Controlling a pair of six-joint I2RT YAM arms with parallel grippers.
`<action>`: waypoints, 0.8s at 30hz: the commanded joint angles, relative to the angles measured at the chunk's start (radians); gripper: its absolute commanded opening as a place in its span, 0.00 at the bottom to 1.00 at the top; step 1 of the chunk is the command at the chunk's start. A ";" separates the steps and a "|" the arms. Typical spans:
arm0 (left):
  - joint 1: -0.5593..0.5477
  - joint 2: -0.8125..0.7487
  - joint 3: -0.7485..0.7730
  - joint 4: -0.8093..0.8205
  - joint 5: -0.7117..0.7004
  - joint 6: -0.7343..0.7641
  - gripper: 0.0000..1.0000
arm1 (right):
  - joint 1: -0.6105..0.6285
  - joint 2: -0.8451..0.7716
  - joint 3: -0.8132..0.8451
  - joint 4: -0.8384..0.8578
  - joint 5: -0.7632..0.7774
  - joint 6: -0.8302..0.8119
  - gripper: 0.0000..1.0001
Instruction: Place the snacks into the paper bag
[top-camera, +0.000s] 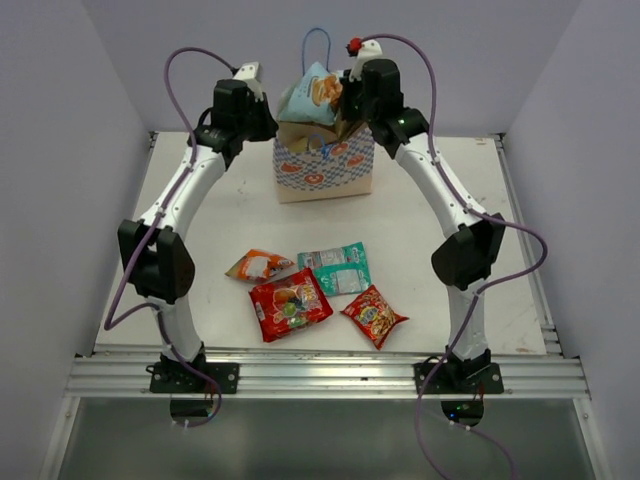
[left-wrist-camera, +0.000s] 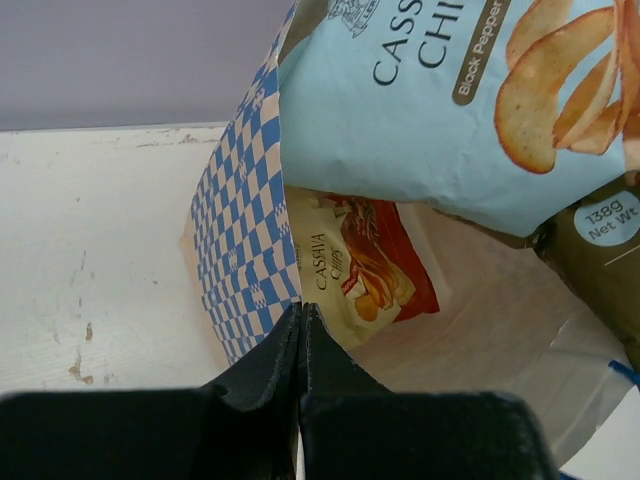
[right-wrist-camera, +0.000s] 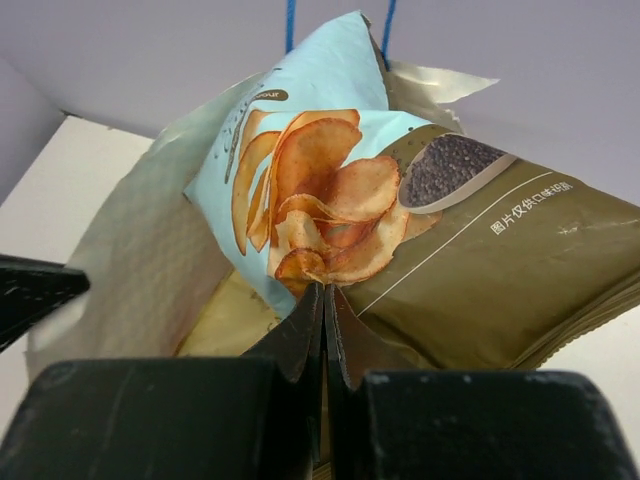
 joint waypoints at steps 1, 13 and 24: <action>0.006 0.008 0.054 0.052 0.024 -0.023 0.00 | 0.025 -0.076 -0.021 0.049 -0.060 0.048 0.00; 0.006 0.025 0.073 0.066 0.049 -0.029 0.00 | 0.054 -0.188 -0.049 -0.007 -0.009 -0.011 0.99; 0.006 0.021 0.062 0.063 0.047 -0.027 0.00 | 0.129 -0.628 -0.503 -0.099 -0.077 -0.185 0.99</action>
